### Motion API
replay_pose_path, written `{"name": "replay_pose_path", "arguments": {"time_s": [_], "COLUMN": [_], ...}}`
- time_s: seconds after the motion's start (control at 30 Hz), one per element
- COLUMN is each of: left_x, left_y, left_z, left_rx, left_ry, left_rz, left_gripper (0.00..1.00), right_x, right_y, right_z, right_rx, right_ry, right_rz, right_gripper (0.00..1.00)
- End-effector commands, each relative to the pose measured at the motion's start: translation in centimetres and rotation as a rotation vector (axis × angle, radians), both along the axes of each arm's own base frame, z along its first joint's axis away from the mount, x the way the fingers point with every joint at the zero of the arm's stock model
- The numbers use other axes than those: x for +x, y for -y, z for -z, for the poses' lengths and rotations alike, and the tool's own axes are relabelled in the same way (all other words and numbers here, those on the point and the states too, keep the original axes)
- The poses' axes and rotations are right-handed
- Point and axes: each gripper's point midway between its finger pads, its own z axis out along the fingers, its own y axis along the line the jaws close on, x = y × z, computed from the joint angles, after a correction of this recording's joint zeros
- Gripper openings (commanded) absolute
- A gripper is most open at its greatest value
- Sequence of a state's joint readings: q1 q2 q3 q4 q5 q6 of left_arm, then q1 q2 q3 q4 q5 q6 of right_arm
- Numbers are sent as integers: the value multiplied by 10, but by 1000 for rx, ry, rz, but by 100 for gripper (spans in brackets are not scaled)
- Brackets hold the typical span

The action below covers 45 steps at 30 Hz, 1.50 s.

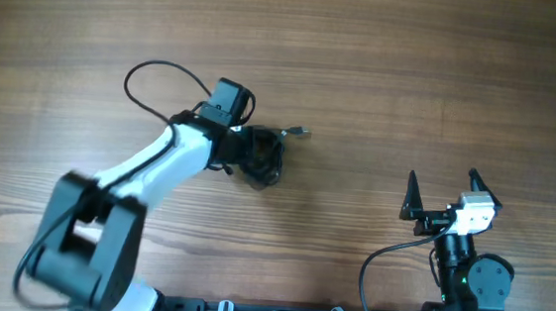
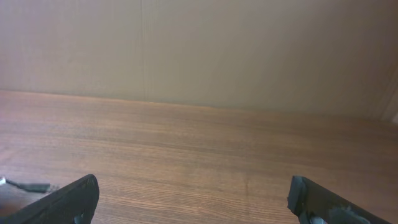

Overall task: Untangle cables
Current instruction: 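Reach the left gripper forward and grasp the black cable bundle, then lift the cable bundle with the left gripper toward the right gripper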

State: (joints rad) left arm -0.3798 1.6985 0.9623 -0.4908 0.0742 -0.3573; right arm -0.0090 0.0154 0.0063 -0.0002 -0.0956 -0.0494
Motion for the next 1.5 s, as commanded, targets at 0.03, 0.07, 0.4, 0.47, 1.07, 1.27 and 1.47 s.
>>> {"name": "replay_pose_path", "arguments": {"time_s": [0.03, 0.07, 0.4, 0.47, 1.07, 1.27, 1.47], "left_x": [2, 2, -18, -19, -32, -44, -60], "left_y": [11, 11, 35, 46, 103, 111, 122], "left_z": [-84, -104, -205, -221, -298, -301, -315], "left_rx": [-43, -45, -116, -138, -314, -380, -472], "left_ry": [246, 310, 671, 738, 1078, 1078, 1118], "left_rz": [205, 235, 498, 523, 752, 816, 906], "left_gripper": [4, 4, 4, 4, 4, 4, 4], "right_x": [0, 0, 0, 0, -27, -25, -27], "right_y": [1, 1, 1, 1, -47, -81, -92], "right_z": [-2, -2, -2, -2, -128, -163, -179], "right_rx": [15, 15, 4, 55, 303, 238, 256], "right_ry": [8, 8, 10, 6, -120, -232, -232], "right_rz": [8, 8, 9, 9, -265, -483, -557], "right_gripper": [100, 100, 100, 100, 100, 100, 100]}}
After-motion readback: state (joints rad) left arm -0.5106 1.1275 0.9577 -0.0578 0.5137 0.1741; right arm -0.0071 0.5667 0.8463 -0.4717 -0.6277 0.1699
